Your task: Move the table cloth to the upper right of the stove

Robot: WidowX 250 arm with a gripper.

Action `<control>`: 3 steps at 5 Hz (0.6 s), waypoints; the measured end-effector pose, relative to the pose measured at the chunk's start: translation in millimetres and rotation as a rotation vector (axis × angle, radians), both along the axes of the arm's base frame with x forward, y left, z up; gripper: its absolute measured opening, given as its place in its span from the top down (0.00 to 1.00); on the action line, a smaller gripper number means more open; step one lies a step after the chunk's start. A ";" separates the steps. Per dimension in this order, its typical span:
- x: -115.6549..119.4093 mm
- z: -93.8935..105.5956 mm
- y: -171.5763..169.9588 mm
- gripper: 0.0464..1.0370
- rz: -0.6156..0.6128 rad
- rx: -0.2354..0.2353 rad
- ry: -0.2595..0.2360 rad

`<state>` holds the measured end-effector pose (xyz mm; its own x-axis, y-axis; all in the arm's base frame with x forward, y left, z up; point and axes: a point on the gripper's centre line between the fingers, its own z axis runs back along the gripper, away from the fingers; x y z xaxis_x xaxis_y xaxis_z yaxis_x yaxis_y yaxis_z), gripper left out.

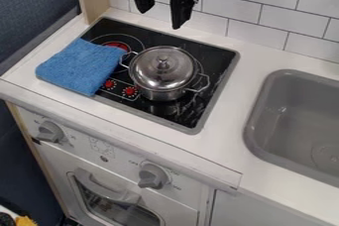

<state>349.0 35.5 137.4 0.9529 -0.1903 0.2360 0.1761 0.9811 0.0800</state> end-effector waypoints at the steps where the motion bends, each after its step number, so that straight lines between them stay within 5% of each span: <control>1: -1.2 -14.3 0.2 0.04 0.006 -0.007 0.041; 3: -12.6 -27.0 52.9 0.04 0.149 -0.042 0.054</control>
